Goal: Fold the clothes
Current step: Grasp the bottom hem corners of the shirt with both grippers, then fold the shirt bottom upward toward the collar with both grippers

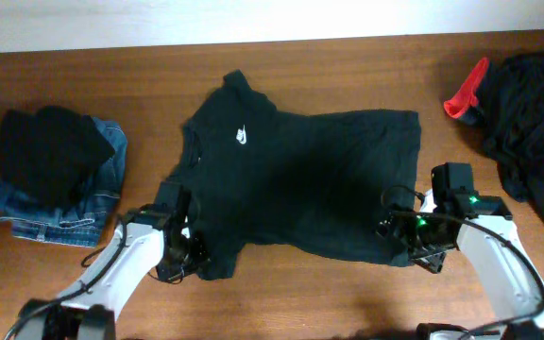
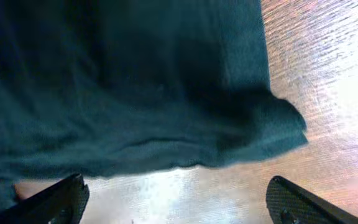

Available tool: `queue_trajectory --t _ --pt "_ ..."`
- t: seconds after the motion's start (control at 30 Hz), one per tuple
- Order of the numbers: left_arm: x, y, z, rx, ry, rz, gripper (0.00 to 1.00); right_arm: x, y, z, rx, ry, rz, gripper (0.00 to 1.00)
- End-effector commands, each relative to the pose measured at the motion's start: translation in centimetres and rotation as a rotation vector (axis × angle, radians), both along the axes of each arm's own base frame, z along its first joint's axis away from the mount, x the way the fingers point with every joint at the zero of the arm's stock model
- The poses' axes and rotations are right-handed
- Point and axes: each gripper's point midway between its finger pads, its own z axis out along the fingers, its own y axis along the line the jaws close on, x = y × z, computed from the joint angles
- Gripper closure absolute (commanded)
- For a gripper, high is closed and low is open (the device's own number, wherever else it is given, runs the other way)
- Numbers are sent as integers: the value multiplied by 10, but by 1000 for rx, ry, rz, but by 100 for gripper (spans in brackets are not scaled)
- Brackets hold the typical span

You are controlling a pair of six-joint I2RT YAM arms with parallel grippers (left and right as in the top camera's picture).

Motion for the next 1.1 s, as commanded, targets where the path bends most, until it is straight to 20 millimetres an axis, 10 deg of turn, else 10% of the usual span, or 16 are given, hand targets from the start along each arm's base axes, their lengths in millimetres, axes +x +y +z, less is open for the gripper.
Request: queue_trajectory --t 0.0,0.3,0.73,1.07 --pt "4 -4 16 -31 -51 -11 99 -13 -2 -20 -3 94 -90 3" --pt "1 4 30 7 -96 -10 99 -20 -6 -52 -29 166 -109 18" --pt "-1 10 29 35 -92 -41 99 -24 -14 -56 -74 183 -84 95" --pt "-2 12 43 44 -125 -46 99 -38 -9 -36 -55 167 -7 96"
